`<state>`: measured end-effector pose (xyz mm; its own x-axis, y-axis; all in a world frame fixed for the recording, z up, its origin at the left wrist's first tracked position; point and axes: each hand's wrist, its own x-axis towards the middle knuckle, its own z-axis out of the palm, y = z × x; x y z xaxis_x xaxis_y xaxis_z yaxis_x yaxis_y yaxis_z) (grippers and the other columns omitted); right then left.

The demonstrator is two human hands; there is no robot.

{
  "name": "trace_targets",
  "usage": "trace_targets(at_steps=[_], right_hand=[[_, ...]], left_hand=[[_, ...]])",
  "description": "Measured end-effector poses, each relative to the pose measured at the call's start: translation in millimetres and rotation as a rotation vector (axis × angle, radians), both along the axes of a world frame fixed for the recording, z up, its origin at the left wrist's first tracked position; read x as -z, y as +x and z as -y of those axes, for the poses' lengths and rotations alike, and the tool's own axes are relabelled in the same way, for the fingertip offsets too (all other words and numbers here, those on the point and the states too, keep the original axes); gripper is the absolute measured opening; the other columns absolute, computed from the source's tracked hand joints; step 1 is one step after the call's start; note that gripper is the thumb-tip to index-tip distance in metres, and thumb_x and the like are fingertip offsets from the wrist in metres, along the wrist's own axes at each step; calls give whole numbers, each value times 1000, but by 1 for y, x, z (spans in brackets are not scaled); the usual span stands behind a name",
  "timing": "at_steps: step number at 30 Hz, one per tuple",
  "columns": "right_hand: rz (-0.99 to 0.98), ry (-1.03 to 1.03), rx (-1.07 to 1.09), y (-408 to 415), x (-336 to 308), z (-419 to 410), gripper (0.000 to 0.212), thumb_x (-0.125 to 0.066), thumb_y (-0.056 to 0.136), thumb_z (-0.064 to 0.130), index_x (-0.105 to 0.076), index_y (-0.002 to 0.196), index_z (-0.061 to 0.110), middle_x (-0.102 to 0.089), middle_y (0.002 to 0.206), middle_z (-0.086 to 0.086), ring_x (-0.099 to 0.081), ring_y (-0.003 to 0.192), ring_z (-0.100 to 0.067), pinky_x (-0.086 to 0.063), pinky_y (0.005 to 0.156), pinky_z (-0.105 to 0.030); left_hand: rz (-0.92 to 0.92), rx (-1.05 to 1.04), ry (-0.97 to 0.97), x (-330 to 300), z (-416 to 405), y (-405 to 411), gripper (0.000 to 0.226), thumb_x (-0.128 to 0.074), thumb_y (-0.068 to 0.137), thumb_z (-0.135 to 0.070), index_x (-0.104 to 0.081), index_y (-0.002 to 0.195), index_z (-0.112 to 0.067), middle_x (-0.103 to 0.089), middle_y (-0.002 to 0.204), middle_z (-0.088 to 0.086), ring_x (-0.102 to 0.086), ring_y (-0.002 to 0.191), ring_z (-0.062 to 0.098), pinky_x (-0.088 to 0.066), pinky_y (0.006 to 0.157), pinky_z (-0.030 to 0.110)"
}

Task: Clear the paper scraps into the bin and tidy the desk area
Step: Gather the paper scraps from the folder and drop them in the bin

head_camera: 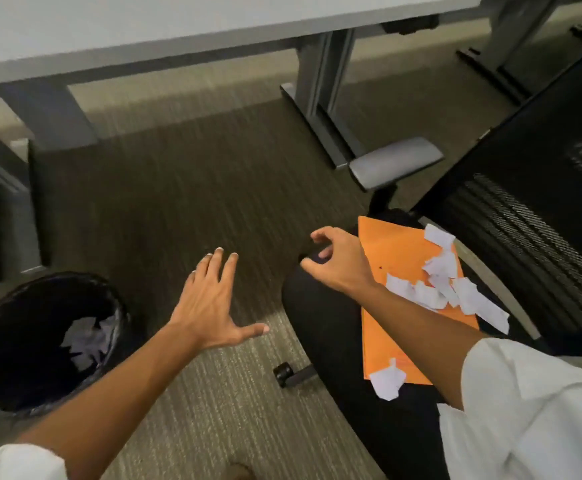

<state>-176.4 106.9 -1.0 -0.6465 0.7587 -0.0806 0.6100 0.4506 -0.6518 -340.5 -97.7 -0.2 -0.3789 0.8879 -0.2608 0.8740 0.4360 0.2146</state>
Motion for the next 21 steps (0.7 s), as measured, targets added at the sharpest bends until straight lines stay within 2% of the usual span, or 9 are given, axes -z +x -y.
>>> trace_targets(at_steps=[2,5,8,11,14,17,19,21], right_hand=[[38,103,70,62,-11,-30,54,-68,63,53,-67,107,22,-68,103,7,-62,69,-5,-55,65,-32],[119,142,209,151,-15,-65,53,-73,66,50,-65,109,20,-66,109,6,-62,80,-13,-54,70,-34],[230,88,303,231,-14,-89,63,-79,68,48,-61,119,18,-62,122,-1,-61,105,-22,-52,84,-39],[366,13,330,301,-6,-104,85,-84,67,49,-52,136,13,-49,137,-8,-48,125,-28,-44,97,-41],[513,-82,285,349,5,-110,110,-83,61,59,-35,150,17,-34,152,-9,-34,138,-31,-39,107,-47],[610,-192,247,374,17,-108,133,-79,53,75,-15,157,22,-13,164,-7,-17,149,-32,-29,117,-52],[643,-294,232,382,25,-102,146,-74,45,85,-3,158,27,-1,166,-4,-8,151,-34,-24,119,-56],[634,-344,207,382,32,-92,153,-68,37,93,1,158,29,1,166,-1,-8,150,-35,-26,117,-57]], left_hand=[[33,106,-15,-4,-38,48,148,-37,46,-104,2,157,-14,-1,165,17,-9,150,36,-25,119,53],[75,248,-25,-4,-78,118,151,-39,42,-105,8,156,-18,3,165,15,-7,150,36,-24,119,52],[99,411,-42,4,-104,182,153,-47,41,-102,16,154,-21,12,164,13,2,151,36,-14,122,54],[47,562,-143,17,-123,231,156,-62,43,-93,26,151,-23,24,162,13,13,151,37,-5,122,56],[3,620,-239,27,-135,256,153,-76,44,-80,21,151,-30,9,164,15,-5,149,41,-22,118,58],[0,633,-327,32,-138,263,140,-83,52,-67,10,151,-31,-16,155,12,-33,136,35,-44,103,49],[3,646,-388,33,-143,269,127,-86,59,-58,-4,151,-27,-25,145,7,-46,123,31,-50,89,44],[1,655,-415,32,-149,272,109,-87,63,-50,-20,145,-21,-31,137,6,-54,111,29,-51,80,42]])
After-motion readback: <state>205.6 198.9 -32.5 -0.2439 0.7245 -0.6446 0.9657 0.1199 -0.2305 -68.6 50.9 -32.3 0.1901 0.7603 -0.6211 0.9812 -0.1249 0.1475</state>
